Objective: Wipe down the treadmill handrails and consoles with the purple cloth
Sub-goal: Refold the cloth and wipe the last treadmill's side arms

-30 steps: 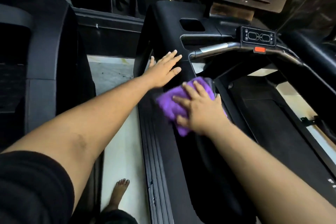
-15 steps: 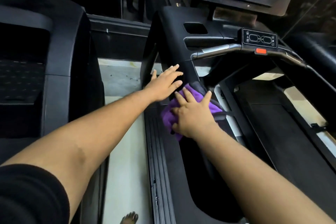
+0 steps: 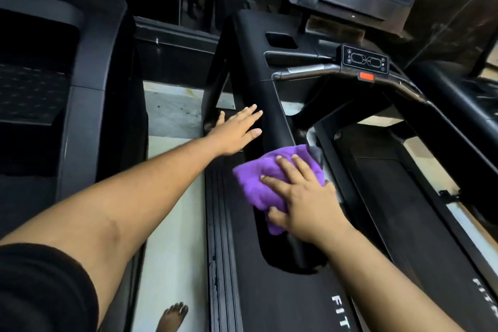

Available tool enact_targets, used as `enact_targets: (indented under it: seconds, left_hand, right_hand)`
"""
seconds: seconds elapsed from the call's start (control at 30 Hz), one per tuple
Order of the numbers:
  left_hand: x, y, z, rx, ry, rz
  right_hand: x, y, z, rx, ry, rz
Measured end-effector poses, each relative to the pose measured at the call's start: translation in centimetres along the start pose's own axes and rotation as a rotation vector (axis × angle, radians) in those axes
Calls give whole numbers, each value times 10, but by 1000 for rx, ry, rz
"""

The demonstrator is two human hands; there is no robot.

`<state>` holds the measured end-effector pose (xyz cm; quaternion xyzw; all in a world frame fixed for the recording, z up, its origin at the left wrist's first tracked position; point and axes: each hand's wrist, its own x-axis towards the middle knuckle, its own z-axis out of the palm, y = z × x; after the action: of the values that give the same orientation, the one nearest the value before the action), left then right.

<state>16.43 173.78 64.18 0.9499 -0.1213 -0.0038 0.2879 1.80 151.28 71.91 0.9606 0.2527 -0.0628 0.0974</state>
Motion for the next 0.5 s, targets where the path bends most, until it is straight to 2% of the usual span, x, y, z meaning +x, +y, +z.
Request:
enact_targets:
  seconds: [0.07, 0.17, 0.27, 0.37, 0.43, 0.5]
  left_hand:
    - [-23, 15, 8, 14, -7, -15]
    - [-63, 41, 22, 59, -9, -37]
    - [-117, 71, 42, 70, -10, -68]
    - [-168, 97, 67, 24, -16, -82]
    - [-207, 120, 85, -43, -17, -102]
    - [-240, 145, 104, -162, 2, -121]
  right_hand:
    - [-26, -7, 11, -41, 55, 11]
    - [-75, -32, 41, -262, 87, -160]
    - [-134, -40, 69, -305, 169, -232]
    - [-177, -29, 93, -174, 273, -183]
    - [-206, -14, 106, 48, 346, -9]
    - [-231, 3, 114, 382, 412, 202]
